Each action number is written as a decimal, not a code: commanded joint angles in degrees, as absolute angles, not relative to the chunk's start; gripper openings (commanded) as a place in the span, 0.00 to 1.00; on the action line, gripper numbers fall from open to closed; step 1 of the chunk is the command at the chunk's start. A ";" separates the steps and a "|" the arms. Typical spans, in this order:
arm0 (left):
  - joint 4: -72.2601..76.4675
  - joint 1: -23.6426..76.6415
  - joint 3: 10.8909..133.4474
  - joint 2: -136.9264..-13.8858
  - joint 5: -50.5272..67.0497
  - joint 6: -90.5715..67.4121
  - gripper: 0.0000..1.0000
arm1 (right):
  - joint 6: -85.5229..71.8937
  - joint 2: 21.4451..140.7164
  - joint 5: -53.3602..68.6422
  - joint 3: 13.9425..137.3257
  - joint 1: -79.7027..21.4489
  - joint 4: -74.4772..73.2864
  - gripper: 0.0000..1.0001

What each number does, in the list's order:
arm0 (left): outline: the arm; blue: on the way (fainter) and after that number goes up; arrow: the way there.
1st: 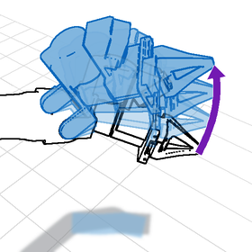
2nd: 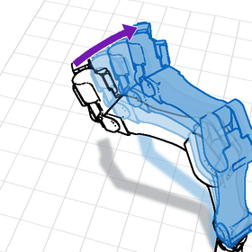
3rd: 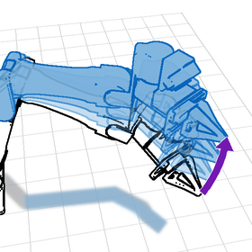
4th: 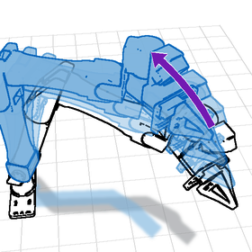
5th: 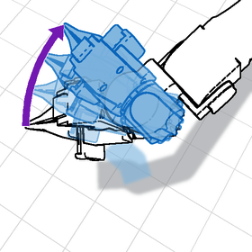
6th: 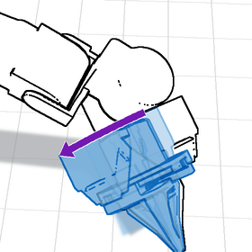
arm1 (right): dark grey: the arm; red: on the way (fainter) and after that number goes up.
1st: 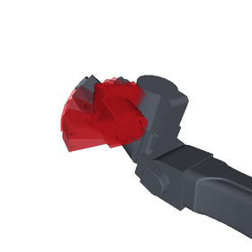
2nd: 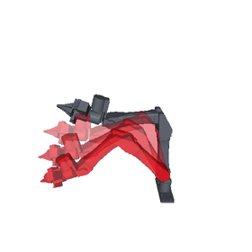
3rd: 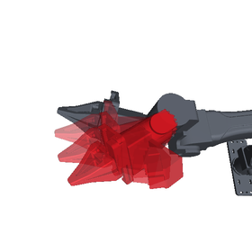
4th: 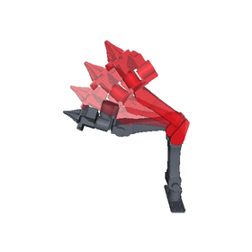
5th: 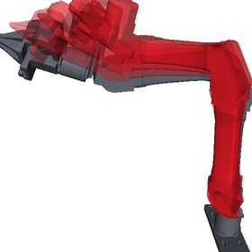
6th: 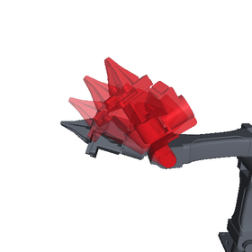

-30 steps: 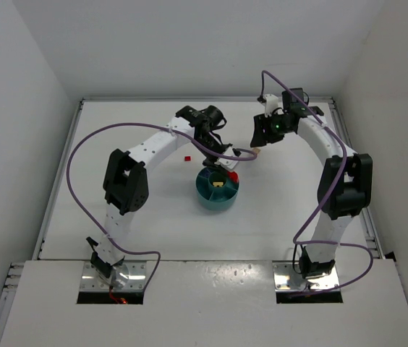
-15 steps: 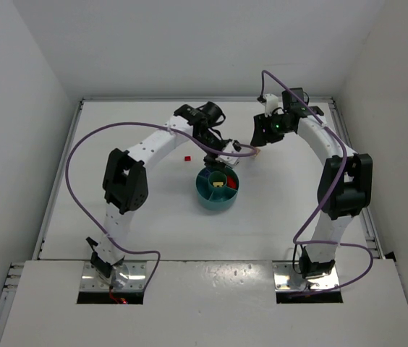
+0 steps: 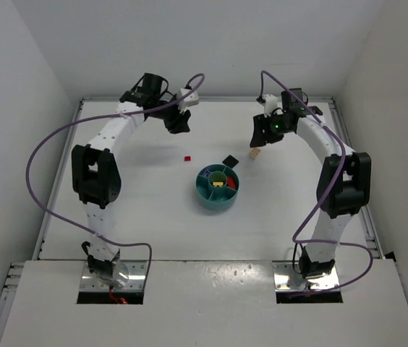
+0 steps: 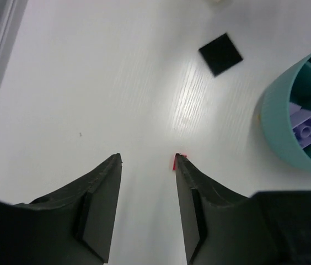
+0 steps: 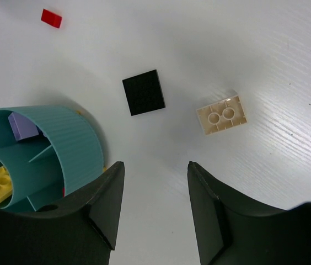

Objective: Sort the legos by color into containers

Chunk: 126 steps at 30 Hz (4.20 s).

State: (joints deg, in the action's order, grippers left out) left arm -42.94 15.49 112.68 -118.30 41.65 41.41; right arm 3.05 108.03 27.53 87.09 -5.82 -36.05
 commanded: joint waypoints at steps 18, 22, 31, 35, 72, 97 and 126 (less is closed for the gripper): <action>-38.41 17.48 103.62 -124.36 28.48 37.53 0.58 | 2.54 113.12 28.57 93.26 -7.03 -34.72 0.50; -38.41 18.19 103.62 -125.50 30.41 39.98 0.58 | 2.55 112.59 28.04 92.73 -7.03 -34.72 0.50; -38.41 19.51 103.62 -128.58 28.30 41.84 0.58 | 2.55 112.59 27.51 92.72 -7.03 -34.72 0.50; -38.41 19.51 104.15 -129.99 27.07 41.84 0.56 | 2.55 112.59 27.51 92.72 -7.03 -34.72 0.50; -40.69 26.80 116.20 -120.59 52.29 28.56 0.02 | 3.08 113.12 28.04 92.20 -7.03 -34.19 0.50; -56.69 33.22 112.94 -120.41 55.73 41.84 0.04 | 2.55 112.06 27.51 91.05 -7.03 -33.66 0.51; -50.72 36.04 111.88 -121.99 54.06 37.62 0.20 | 4.66 108.90 27.07 87.37 -7.03 -34.72 0.51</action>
